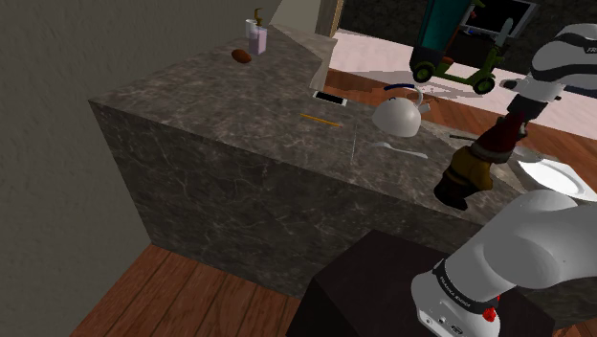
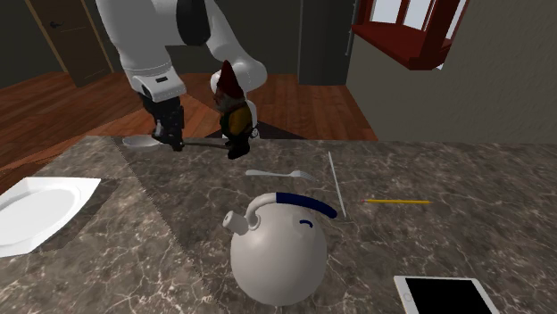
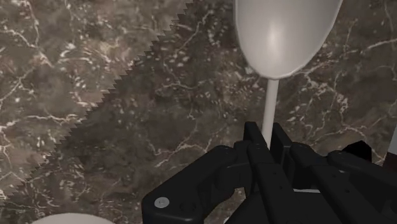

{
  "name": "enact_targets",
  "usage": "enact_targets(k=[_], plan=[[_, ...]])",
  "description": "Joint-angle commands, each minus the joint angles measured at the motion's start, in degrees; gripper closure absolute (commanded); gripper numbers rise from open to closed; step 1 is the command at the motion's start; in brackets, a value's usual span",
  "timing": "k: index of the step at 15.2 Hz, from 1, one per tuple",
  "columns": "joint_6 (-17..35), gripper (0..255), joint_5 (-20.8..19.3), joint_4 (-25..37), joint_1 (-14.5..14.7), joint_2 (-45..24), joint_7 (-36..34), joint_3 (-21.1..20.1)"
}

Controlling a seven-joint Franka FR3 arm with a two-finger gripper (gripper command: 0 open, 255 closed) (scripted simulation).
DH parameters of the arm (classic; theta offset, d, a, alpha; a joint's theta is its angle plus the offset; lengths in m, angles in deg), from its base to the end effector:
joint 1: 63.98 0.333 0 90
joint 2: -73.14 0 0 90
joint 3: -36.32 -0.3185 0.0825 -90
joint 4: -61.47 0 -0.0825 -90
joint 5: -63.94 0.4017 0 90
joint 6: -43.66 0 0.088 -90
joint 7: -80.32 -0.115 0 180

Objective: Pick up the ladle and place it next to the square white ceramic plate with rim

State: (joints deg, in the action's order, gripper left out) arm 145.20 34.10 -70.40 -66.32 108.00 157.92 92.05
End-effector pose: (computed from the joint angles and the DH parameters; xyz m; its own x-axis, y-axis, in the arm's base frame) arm 0.1778 -0.4169 0.4412 0.8184 0.5742 -0.0251 0.5687 -0.8153 -0.1086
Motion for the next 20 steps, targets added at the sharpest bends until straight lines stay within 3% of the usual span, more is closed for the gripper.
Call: enact_targets(k=[1, 5, 9, 20], plan=[[-0.20, 255, -0.48, 2.55, 0.42, -1.17, 3.19, 2.99], [0.28, 255, -0.65, 7.93, 3.02, -4.32, 9.46, 10.48], [0.71, 255, -0.02, 14.25, 8.56, -7.61, 15.75, 20.44], [7.81, 255, -1.87, 10.19, 13.48, -8.10, 15.25, 28.47]])
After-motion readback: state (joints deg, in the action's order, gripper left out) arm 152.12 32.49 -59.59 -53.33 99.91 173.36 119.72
